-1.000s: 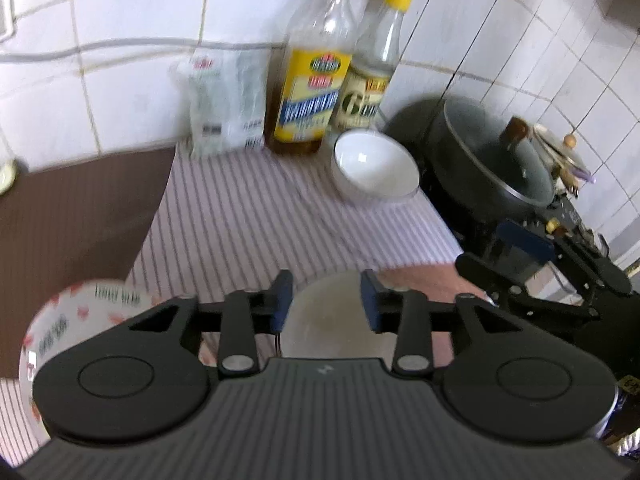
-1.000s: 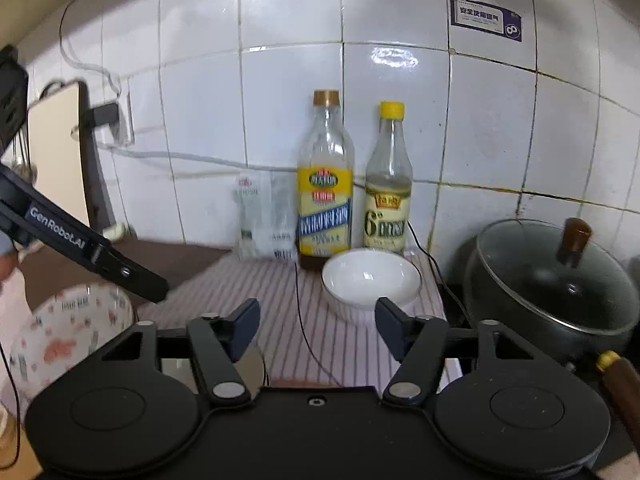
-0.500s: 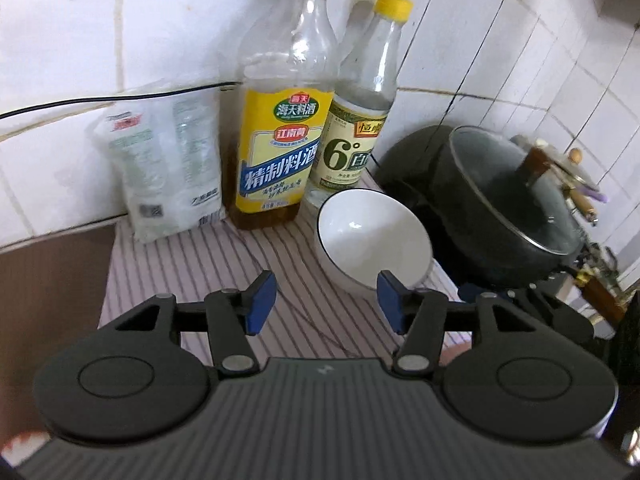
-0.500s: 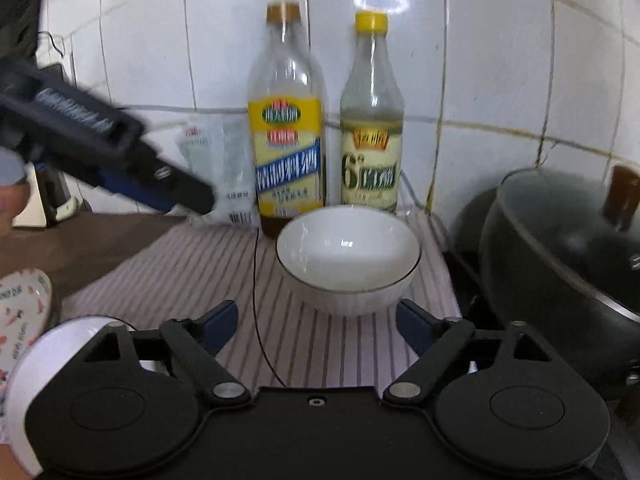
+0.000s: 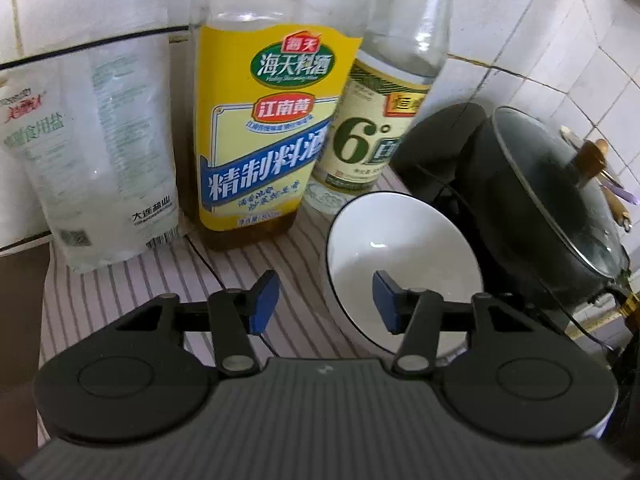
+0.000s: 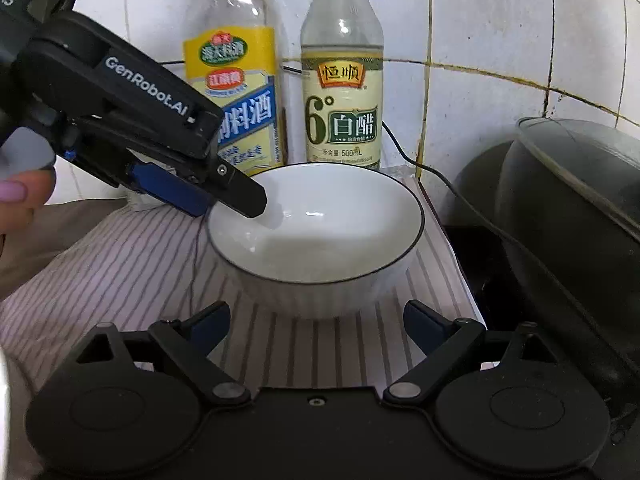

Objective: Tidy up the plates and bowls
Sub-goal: 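Close both grippers on the rim of the third white bowl, then carry the bowl with both grippers and lower it onto the two nested bowls, then grasp the rim of the three nested bowls with both grippers, then carry the bowl stack with both grippers toward the plate stack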

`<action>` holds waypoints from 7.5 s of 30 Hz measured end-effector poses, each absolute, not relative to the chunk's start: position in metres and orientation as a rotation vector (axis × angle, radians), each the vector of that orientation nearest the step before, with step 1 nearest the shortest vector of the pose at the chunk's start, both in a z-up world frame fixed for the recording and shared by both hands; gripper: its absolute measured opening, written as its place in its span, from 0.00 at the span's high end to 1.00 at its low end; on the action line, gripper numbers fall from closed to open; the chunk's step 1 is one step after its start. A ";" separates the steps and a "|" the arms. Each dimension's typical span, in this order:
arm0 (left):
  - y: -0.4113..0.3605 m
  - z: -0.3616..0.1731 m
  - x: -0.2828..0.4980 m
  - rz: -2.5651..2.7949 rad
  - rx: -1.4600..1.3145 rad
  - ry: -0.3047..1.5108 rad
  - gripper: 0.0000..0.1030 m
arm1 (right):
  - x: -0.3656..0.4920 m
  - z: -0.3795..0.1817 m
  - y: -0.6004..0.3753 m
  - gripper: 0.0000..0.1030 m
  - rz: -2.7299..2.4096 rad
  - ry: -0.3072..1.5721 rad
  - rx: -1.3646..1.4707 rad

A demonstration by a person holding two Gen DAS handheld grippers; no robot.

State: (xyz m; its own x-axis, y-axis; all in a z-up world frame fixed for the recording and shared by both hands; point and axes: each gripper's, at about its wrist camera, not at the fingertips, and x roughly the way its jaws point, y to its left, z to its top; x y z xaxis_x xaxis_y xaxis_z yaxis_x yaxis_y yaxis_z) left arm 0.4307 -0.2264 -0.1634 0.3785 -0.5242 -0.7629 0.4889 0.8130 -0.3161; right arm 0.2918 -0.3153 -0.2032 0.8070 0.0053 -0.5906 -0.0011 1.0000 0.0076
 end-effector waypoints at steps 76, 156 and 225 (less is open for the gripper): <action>-0.143 -0.106 0.222 -0.424 0.096 1.067 0.83 | 0.145 -0.135 -0.212 0.07 0.357 0.691 -0.198; -0.078 -0.146 0.214 -0.413 -0.414 1.019 0.39 | 0.118 -0.217 -0.203 0.02 0.289 0.501 -0.131; -0.054 -0.083 0.193 -0.437 -0.256 0.948 0.65 | 0.107 -0.154 -0.151 0.01 0.285 0.435 -0.075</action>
